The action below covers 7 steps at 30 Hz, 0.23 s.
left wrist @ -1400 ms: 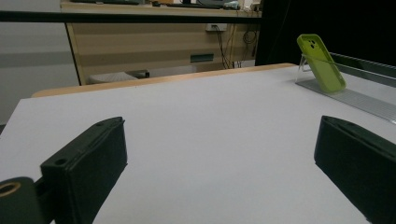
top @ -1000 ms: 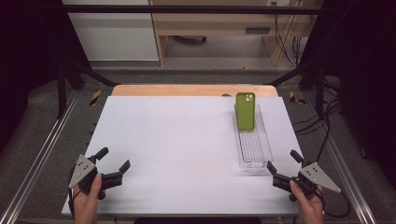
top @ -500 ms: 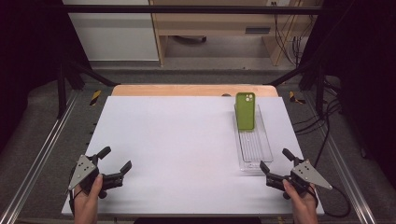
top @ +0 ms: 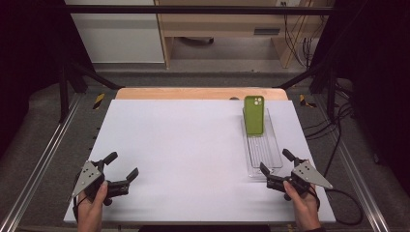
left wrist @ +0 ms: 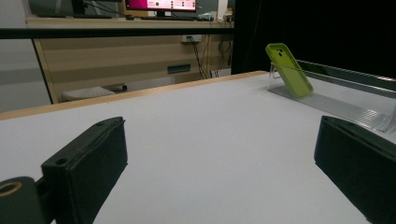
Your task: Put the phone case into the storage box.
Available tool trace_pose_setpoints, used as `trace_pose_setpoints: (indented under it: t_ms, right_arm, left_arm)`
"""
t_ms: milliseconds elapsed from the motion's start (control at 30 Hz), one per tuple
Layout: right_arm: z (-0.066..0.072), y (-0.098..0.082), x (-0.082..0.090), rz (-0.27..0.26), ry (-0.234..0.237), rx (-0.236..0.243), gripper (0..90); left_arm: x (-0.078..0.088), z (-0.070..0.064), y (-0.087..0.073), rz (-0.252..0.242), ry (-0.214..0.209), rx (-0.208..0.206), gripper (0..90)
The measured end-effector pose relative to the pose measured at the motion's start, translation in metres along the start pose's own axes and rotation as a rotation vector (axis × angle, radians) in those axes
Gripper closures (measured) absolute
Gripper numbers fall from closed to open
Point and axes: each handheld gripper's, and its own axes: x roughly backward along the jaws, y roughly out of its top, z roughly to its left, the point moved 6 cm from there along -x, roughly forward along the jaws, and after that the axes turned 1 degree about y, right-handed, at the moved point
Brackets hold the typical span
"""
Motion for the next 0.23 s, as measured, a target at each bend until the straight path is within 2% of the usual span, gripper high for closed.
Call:
trace_pose_setpoints:
  t_ms: [233]
  right_arm:
    - [-0.0002,-0.0029,-0.0012,0.021,-0.007,-0.006,4.6]
  left_arm:
    - [-0.0005,-0.001,0.0,0.005,-0.004,0.0,2.1]
